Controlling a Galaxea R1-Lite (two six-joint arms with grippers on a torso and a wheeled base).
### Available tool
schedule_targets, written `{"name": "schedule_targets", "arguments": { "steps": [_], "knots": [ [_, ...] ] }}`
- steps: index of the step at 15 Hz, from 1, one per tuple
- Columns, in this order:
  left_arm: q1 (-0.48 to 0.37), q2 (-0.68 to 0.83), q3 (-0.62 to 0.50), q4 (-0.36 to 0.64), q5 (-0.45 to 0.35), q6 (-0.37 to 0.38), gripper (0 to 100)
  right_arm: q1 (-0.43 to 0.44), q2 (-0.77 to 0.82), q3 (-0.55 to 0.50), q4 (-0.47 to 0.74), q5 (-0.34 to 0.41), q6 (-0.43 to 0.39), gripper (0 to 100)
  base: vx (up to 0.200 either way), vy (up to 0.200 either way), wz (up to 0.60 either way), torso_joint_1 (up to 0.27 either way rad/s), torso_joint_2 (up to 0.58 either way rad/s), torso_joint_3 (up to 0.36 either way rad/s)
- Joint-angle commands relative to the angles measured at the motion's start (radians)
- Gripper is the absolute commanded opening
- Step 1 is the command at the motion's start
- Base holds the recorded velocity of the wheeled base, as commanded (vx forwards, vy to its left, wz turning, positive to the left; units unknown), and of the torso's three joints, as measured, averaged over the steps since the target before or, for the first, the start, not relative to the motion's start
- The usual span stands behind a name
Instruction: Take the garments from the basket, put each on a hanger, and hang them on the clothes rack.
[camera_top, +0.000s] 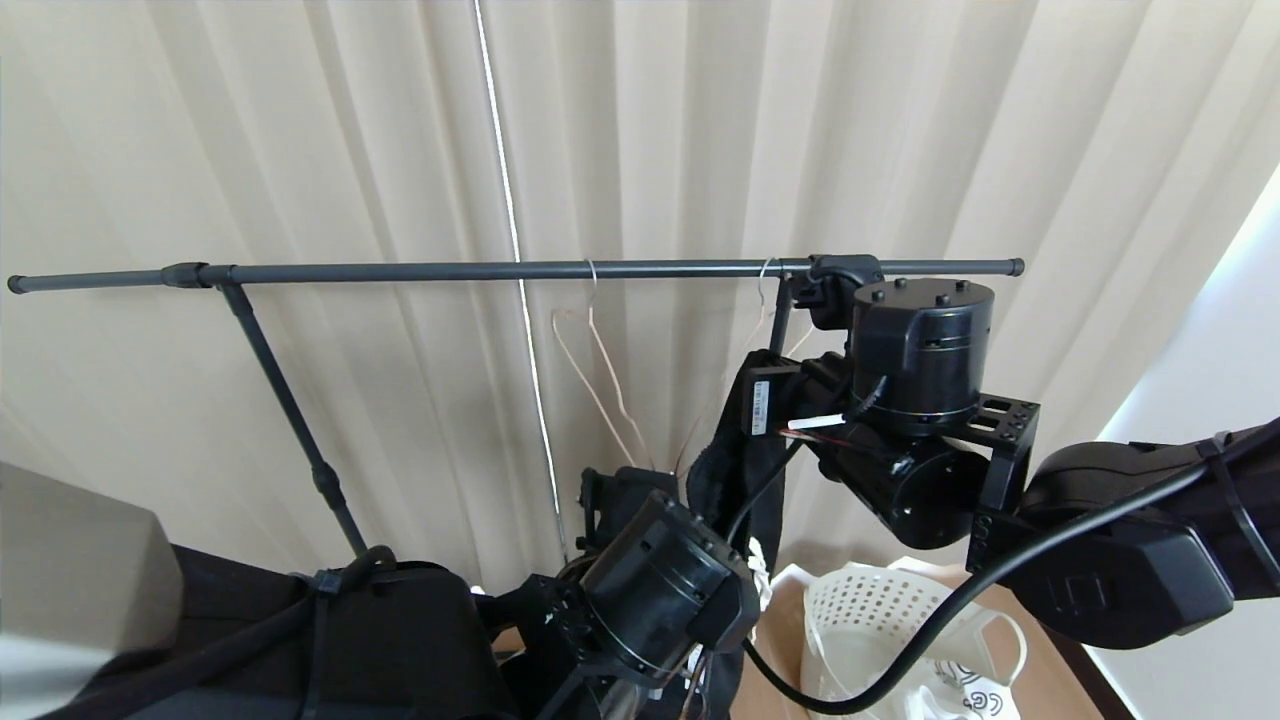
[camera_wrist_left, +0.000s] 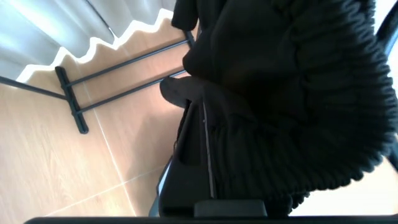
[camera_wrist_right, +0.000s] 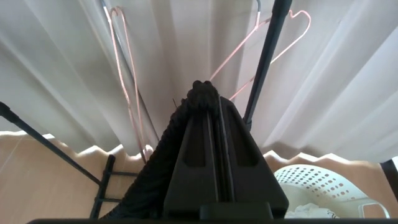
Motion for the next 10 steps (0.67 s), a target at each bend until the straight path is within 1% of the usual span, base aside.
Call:
{"name": "schedule_targets", "arguments": {
  "steps": [1, 3, 5, 6, 8, 10],
  "knots": [
    [0.0, 0.005, 0.004, 0.0, 0.003, -0.001, 0, 0.0, -0.01, 0.001, 0.001, 0.0, -0.001, 0, 0.0, 0.0, 0.0, 0.0, 0.0, 0.0],
    [0.007, -0.001, 0.013, 0.001, 0.009, -0.001, 0, -0.006, -0.041, 0.015, 0.007, -0.003, -0.015, 0, 0.0, 0.0, 0.0, 0.0, 0.0, 0.0],
    [0.037, -0.03, 0.016, 0.001, 0.007, 0.002, 0, -0.021, -0.079, 0.053, 0.003, -0.002, -0.084, 0, 0.0, 0.0, 0.0, 0.0, 0.0, 0.0],
    [0.06, -0.042, 0.007, 0.001, 0.007, 0.006, 0, -0.038, -0.105, 0.083, 0.001, -0.002, -0.138, 0, 0.0, 0.0, 0.0, 0.0, 0.0, 0.0],
    [0.096, -0.056, -0.007, 0.001, 0.007, 0.012, 0, -0.046, -0.142, 0.107, 0.01, -0.002, -0.187, 0, 0.0, 0.0, 0.0, 0.0, 0.0, 0.0],
    [0.138, -0.056, -0.024, 0.0, 0.006, 0.018, 0, -0.058, -0.163, 0.158, 0.01, -0.002, -0.262, 0, 0.0, 0.0, 0.0, 0.0, 0.0, 0.0]
  ]
}}
